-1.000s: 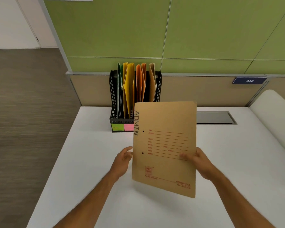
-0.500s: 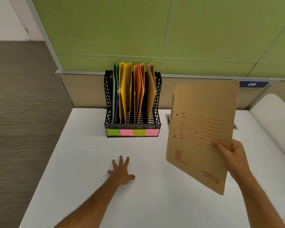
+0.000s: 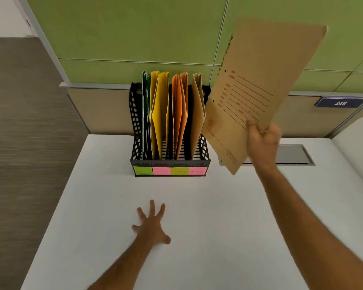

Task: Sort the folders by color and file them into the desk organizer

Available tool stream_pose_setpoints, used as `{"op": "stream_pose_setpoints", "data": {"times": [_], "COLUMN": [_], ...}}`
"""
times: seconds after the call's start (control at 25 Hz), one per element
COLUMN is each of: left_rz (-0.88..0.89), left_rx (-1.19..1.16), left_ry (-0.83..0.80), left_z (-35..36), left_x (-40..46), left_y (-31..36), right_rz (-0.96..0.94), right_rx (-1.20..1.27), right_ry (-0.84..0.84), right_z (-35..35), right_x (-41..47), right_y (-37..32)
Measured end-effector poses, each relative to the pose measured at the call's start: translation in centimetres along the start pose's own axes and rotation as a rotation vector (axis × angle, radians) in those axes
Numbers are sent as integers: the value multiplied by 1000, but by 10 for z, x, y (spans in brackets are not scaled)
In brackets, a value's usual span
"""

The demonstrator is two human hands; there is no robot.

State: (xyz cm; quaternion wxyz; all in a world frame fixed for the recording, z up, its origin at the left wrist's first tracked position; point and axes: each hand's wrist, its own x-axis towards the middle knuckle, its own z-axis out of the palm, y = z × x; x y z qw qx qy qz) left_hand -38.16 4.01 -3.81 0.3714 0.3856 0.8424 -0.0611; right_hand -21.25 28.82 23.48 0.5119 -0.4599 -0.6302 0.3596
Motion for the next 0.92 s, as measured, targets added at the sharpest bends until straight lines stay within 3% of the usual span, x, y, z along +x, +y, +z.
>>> {"op": "stream_pose_setpoints", "data": {"times": [0.36,0.6,0.76,0.92], "left_rz": [4,6,1,-2], "left_rx": [-9,-10,-32,-50], "left_ry": [-4,-1,-1,5], "left_z": [1,-1,-2,-4], "left_x": [2,1,-1,-3], "left_y": [1,3,3,4], "right_rz": [45,61,111,139], "right_rx": [-100,-289,-397,-436], "right_ry": [-67,-354,-641,-655], "right_z": [116,142,137,128], "right_x": [12,3,-16,-39], "right_y": [32,71,111,132]}}
